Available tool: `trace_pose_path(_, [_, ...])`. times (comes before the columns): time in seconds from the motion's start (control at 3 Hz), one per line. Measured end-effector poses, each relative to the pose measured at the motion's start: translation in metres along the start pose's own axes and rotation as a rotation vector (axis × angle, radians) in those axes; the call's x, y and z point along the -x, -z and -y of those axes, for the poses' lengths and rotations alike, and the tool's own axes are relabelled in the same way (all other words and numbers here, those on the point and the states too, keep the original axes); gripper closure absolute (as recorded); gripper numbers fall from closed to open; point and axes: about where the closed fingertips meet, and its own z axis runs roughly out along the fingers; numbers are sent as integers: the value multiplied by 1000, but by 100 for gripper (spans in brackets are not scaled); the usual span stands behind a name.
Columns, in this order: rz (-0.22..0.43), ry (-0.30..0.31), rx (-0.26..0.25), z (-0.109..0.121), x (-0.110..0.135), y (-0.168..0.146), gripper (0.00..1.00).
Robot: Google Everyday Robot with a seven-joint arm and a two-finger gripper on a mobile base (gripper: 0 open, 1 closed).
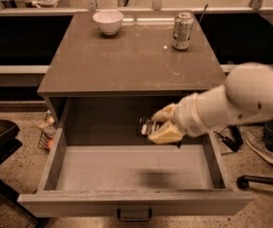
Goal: Pick rxbar chocolate from top drawer and place on counter
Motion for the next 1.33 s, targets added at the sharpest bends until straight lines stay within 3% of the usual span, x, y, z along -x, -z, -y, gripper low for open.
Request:
trace_pose_path(0.67, [-35, 48, 105, 68, 93, 31, 100])
trace_pose_path(1.0, [7, 116, 87, 114, 182, 26, 100])
trace_pose_path(1.33, [67, 171, 40, 142, 256, 3, 100])
